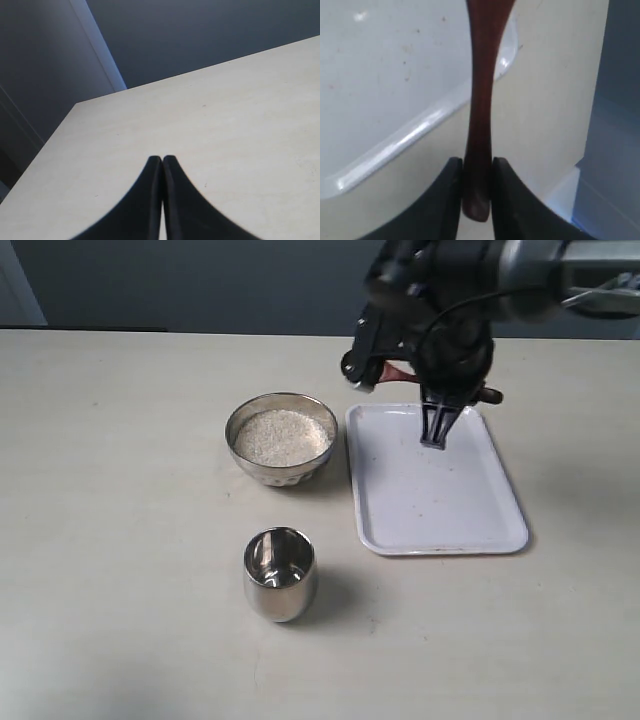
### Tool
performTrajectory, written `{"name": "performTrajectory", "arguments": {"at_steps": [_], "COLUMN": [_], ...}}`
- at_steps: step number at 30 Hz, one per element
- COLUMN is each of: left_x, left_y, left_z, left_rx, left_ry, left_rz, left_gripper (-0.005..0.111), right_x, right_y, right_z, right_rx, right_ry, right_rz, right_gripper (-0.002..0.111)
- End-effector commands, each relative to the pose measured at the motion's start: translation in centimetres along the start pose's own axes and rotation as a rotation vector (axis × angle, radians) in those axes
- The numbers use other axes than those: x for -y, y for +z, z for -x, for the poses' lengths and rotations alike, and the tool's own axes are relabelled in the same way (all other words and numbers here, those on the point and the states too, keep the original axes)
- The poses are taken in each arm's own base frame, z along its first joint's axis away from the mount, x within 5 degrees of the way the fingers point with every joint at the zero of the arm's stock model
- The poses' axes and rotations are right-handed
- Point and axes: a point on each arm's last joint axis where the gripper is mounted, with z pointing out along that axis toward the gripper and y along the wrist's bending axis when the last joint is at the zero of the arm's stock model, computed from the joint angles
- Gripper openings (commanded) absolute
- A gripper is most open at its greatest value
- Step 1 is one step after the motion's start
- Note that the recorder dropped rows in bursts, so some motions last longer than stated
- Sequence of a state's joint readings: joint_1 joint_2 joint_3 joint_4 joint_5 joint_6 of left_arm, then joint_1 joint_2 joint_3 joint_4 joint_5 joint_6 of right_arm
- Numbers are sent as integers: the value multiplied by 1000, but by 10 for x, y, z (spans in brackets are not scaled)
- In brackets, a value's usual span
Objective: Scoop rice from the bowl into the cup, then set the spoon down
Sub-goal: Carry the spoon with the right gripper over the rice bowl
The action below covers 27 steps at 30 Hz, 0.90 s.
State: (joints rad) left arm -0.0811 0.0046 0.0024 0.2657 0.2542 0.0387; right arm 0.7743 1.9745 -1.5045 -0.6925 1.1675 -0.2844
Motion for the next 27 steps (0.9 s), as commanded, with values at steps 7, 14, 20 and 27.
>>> {"name": "performTrajectory", "arguments": {"at_steps": [7,14,20,27], "left_x": [0,0,0,0], "left_y": [-1,-1,-1,-1], "left_z": [2,2,2,2], "left_rx": [14,14,14,14], "left_ry": [-6,-6,-6,-5], "left_rz": [1,1,1,1], "left_gripper": [1,1,1,1], "right_x": [-25,-25,-22,-35], "right_y": [-11,-14,-14,12], "right_z": [58,70,72,89], "right_rx": [-9,-1,-9,-35], "right_ry": [-263,-452,-519,-627], "right_rz": [-266,-388,-433,-480], "right_gripper": [-1,-1,-1,-1]}}
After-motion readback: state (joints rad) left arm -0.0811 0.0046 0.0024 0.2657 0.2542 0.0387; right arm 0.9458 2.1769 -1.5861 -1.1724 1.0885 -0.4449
